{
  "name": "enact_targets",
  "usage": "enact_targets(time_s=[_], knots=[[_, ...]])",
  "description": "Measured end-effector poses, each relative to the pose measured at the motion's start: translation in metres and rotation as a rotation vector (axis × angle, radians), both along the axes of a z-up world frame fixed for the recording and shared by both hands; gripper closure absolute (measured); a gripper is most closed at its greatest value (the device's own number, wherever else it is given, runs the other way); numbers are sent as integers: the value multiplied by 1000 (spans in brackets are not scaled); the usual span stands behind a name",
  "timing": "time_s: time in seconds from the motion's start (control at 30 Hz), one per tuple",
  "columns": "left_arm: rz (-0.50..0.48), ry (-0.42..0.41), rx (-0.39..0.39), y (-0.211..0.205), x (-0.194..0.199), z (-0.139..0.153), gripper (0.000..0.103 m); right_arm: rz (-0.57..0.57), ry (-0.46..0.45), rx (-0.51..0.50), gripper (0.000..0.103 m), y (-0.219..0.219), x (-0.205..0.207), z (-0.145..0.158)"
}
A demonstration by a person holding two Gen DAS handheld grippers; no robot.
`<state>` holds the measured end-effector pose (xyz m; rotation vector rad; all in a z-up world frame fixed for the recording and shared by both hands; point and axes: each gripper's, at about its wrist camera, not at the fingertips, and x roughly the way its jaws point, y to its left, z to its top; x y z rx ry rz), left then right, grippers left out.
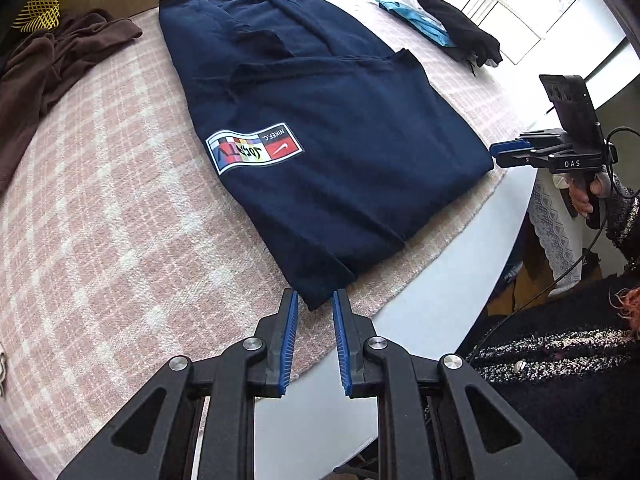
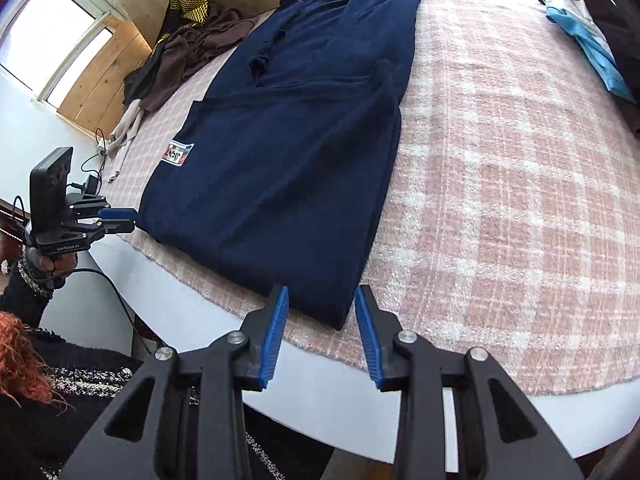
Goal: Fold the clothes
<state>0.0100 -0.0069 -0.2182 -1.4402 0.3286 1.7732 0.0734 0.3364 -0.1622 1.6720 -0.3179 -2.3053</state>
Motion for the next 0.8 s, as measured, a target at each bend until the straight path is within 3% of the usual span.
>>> enact_targets(time_s=[0.17,0.43,0.47,0.5,0.53,0.67,0.73,0.8], knots=[[-9,-17,5,4,0,-4,87,38,45,53,68,-14,3,-10],[-23,-11,2,0,1,0,98,58,97,80,68,-19,2,-12],[-28,-5,1,0,1,3,98,62,97,89,70,-19,2,-12],[-38,3,-2,0,2,6,98,66,97,99,90,-20,1,-12],[-52,16,-13,2,3,11,99,67,92,95,96,-19,0,-11],[-110,105,-48,3,8,38,99,94,118,86,97,-12,-2,11],[-97,85,-27,-3,5,38,99,65,123,62,97,-3,-1,16],[-100,40,-59,-5,5,17,100,83,92,100,97,-7,-2,4]])
